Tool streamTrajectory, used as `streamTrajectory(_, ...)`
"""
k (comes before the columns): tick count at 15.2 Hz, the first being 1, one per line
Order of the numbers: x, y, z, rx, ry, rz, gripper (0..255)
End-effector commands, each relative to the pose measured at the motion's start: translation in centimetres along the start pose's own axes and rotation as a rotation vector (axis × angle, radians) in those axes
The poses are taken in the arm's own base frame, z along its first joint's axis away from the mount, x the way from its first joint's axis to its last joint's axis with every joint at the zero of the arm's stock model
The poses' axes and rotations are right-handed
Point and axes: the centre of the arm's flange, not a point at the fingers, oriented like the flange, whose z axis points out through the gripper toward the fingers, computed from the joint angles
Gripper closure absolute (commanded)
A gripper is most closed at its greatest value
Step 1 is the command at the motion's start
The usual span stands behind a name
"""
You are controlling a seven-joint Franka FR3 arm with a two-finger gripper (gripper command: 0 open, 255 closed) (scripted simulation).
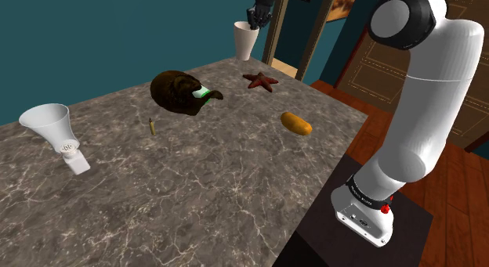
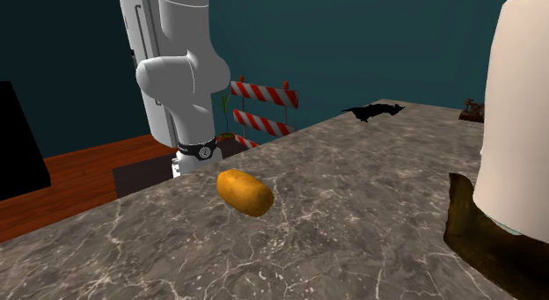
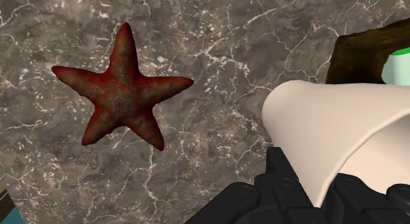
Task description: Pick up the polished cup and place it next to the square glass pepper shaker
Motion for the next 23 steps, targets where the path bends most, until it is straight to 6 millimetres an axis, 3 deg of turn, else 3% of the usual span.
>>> streamTrajectory(1,0.1,-0.1,-1.0,0.0,0.0,0.0,255)
streamTrajectory(23,-9.2,-27.5,2.0,0.0,0.0,0.0,255)
